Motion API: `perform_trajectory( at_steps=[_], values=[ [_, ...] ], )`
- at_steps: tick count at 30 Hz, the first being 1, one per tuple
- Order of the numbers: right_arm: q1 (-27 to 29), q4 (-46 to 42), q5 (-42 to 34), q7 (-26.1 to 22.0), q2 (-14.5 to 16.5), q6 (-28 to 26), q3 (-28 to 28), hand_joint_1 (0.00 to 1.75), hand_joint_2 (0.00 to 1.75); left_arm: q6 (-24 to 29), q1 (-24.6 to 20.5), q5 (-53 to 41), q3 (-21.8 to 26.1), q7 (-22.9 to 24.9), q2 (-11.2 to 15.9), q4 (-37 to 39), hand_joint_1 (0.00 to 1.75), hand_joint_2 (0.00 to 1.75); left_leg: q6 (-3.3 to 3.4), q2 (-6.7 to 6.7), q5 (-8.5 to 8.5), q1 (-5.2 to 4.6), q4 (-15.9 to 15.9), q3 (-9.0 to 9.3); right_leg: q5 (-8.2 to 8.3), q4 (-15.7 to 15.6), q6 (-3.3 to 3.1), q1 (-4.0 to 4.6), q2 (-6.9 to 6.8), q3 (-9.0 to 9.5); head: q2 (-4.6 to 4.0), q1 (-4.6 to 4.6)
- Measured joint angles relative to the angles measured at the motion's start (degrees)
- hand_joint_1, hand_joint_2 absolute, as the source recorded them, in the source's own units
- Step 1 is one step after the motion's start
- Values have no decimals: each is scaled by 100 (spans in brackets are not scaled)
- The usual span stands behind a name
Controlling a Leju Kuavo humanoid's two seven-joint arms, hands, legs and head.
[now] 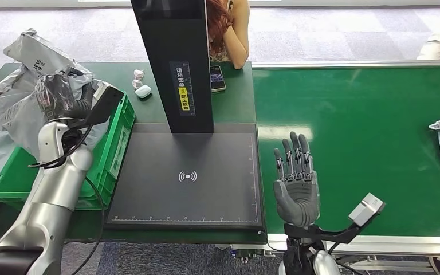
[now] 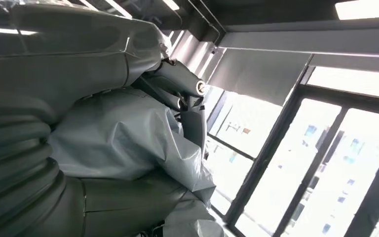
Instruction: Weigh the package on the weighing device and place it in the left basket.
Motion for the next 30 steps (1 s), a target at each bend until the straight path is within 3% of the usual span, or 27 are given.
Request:
perform_trajectory(
  at_steps=[8,12,15,21,30],
  values=[
    [-51,51,-36,19,7,12,69,0,175,-283,-797,-584,49,601,324,1524,171,175,0,1,0,0,-1,-2,-1,1,-1,0,2,-4,0,0],
    [-56,49,-43,43,7,22,66,0,175,-641,-983,-654,51,700,373,1965,0,175,0,1,0,0,0,-2,0,1,0,0,2,-4,0,1],
    [-58,49,-38,70,15,37,62,0,175,-946,-1043,-629,51,661,366,2161,0,175,0,1,0,0,0,-2,0,1,0,0,2,-4,0,1],
    [-56,3,25,97,46,39,44,0,175,-1159,-898,-278,48,148,226,2129,0,175,0,1,0,-1,1,-2,0,0,0,-1,1,-3,0,1],
    [-50,1,73,109,50,1,12,0,175,-1441,-116,523,-65,-198,32,811,0,175,0,3,-1,-1,0,-2,0,-1,0,0,3,-5,0,0]
  ],
)
